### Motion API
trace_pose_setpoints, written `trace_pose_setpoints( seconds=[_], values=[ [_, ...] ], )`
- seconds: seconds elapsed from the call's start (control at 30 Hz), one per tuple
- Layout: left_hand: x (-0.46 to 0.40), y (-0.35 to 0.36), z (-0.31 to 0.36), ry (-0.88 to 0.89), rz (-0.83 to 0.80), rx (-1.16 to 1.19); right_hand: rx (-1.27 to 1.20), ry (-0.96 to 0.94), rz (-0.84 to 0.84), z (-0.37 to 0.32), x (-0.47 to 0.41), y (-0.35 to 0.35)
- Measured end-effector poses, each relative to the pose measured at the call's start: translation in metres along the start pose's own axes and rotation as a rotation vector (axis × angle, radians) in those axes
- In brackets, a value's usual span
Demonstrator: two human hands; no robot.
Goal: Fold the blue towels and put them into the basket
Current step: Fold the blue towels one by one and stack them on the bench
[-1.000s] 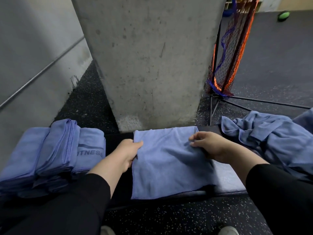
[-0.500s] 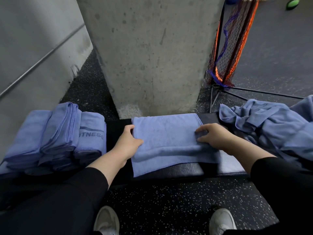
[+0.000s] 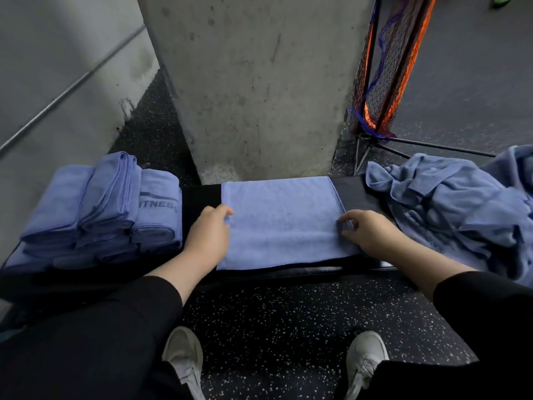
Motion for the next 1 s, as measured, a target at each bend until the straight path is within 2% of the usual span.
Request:
trace_pose_setpoints(
  seconds=[0.1,0.17,0.23,0.3,0.37,0.53,0.7,0.83,1.0],
  values=[
    [0.019,0.006,0.008,0.186,0.008,-0.419,0.234,-0.078,0.199,0.000,0.013,-0.004],
    [0.032,0.011,0.013,0.340,0.030,-0.465,0.301,-0.206,0.304,-0.006,0.023,-0.005],
    [0.042,0.017,0.010,0.480,-0.057,-0.434,0.264,-0.374,0.272,-0.007,0.031,0.001],
    [0.052,0.021,-0.002,0.508,-0.198,-0.430,0.210,-0.508,0.172,0.001,0.039,0.010],
    [0.060,0.020,-0.014,0.525,-0.265,-0.436,0.229,-0.574,0.129,0.012,0.046,0.015],
    [0.065,0.013,-0.032,0.626,-0.270,-0.448,0.125,-0.595,0.178,0.022,0.046,0.008],
    [0.064,0.008,-0.036,0.650,-0.223,-0.311,0.116,-0.608,0.248,0.015,0.045,0.002],
    [0.063,0.005,-0.032,0.708,-0.153,-0.304,0.069,-0.537,0.229,0.011,0.039,-0.003],
    [0.066,0.007,-0.029,0.683,-0.203,-0.361,0.040,-0.352,0.177,0.014,0.035,-0.009]
  ],
)
Point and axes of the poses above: each hand's wrist, its own x-axis away from the middle knuckle, its own y-axis out of the palm, z = x × y, the point moved 5 cm from there along -x, towards the middle knuckle, and after that the axes turned 12 degrees about x, right-handed, at the moved point
